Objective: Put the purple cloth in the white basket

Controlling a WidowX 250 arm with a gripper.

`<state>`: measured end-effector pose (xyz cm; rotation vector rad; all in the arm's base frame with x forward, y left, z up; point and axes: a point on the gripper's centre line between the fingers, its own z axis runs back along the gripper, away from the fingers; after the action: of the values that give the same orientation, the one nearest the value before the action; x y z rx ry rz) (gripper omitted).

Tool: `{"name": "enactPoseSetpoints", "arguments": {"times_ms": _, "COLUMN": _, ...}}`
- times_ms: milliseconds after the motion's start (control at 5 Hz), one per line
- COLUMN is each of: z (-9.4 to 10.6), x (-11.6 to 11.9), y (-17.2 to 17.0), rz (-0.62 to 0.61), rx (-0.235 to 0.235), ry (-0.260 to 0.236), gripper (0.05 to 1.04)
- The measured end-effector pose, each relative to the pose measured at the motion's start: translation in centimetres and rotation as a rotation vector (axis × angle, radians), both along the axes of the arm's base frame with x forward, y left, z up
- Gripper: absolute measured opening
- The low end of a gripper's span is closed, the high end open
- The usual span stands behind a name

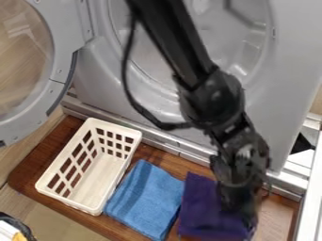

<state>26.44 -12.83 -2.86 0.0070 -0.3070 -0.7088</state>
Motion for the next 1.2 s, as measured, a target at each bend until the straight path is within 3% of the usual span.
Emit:
{"name": "enactPoseSetpoints", "arguments": {"times_ms": 400, "z": 4.7, "x": -0.8, "y": 2.4, "rz": 0.029, "rx": -0.023, "ry": -0.09, "gripper": 0.055}}
{"name": "enactPoseSetpoints", "arguments": {"times_ms": 800, "z": 9.9, "x": -2.9, "y": 8.5, "rz": 0.163, "rx": -0.013, "ry": -0.16, "gripper": 0.055}}
{"name": "enactPoseSetpoints", "arguments": {"times_ms": 1000, "z": 10.6, "x": -3.6, "y": 11.4, "rz": 0.24, "rx": 0.0, "ry": -0.173, "gripper": 0.055}}
{"name": "enactPoseSetpoints", "arguments": {"times_ms": 1200, "z": 9.7, "x": -3.6, "y": 13.8, "rz": 0.302, "rx": 0.034, "ry": -0.143, "gripper": 0.055}}
